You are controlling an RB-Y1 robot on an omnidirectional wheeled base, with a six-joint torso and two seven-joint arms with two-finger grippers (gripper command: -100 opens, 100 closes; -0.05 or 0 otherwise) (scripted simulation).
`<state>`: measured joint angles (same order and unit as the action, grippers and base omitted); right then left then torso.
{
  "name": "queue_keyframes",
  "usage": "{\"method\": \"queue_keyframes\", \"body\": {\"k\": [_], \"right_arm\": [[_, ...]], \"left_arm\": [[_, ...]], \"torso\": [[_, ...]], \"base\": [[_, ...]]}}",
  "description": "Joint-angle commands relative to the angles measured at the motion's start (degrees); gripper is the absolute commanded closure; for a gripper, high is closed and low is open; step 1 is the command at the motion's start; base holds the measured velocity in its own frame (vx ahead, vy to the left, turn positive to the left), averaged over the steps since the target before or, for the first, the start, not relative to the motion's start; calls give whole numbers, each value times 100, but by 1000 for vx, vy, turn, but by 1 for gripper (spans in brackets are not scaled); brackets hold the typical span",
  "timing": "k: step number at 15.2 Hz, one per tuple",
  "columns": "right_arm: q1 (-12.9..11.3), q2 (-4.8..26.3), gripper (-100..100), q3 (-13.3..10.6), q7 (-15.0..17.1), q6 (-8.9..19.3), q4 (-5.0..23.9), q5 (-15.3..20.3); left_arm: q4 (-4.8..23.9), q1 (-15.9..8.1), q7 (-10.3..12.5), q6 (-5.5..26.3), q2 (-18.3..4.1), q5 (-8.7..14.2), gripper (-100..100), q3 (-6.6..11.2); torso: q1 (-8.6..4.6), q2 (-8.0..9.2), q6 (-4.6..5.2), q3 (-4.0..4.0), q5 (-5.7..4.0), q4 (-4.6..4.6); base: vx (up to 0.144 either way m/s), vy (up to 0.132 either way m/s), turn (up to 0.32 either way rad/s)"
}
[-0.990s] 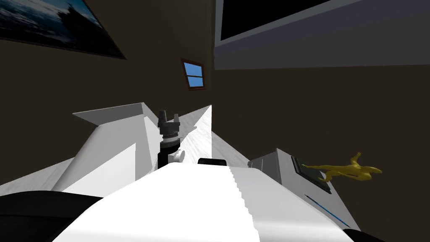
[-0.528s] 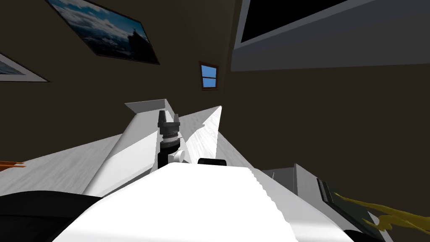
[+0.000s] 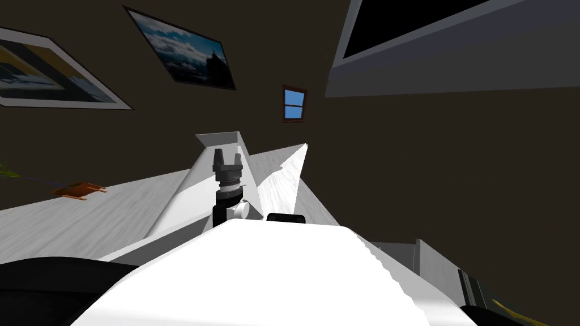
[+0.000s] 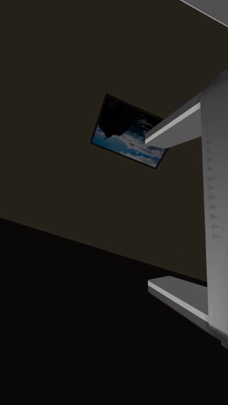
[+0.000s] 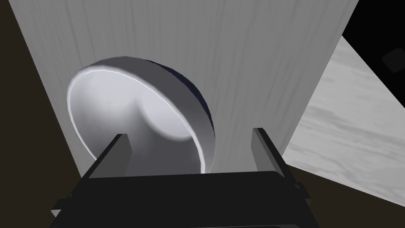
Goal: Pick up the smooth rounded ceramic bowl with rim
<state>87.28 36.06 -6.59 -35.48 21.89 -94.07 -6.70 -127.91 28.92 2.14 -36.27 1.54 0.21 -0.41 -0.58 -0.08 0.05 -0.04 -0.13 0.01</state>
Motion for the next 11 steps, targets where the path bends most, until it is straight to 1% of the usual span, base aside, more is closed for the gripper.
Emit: {"method": "queue_keyframes", "body": {"k": [1,2,3,7,8,10,11], "right_arm": [[-165,-37,-100,-31,30,-28,198,32],[-87,-22,-100,-17,11,-12,102,17],[-108,-27,100,-22,15,-18,129,21],[-108,-24,100,-25,9,-22,125,24],[67,34,100,10,-7,1,-72,-31],[184,70,100,30,-25,15,-206,-62],[100,37,100,14,-12,9,-113,-32]], "left_arm": [[0,0,0,0,0,0,0,0],[0,0,0,0,0,0,0,0],[0,0,0,0,0,0,0,0],[0,0,0,0,0,0,0,0],[0,0,0,0,0,0,0,0],[0,1,0,0,0,0,0,0],[0,1,0,0,0,0,0,0]], "torso": [[0,0,0,0,0,0],[1,1,0,1,0,0],[1,-1,1,0,1,-1],[-4,-8,4,-5,2,-2],[-3,-9,4,-5,3,-2],[-4,-20,5,-12,6,-6],[-4,-25,5,-16,7,-8]], "base": [[-33,18,15],[-20,12,4],[-7,4,-1],[0,0,0],[16,-10,-27],[35,-16,-28],[22,-10,-6]]}}
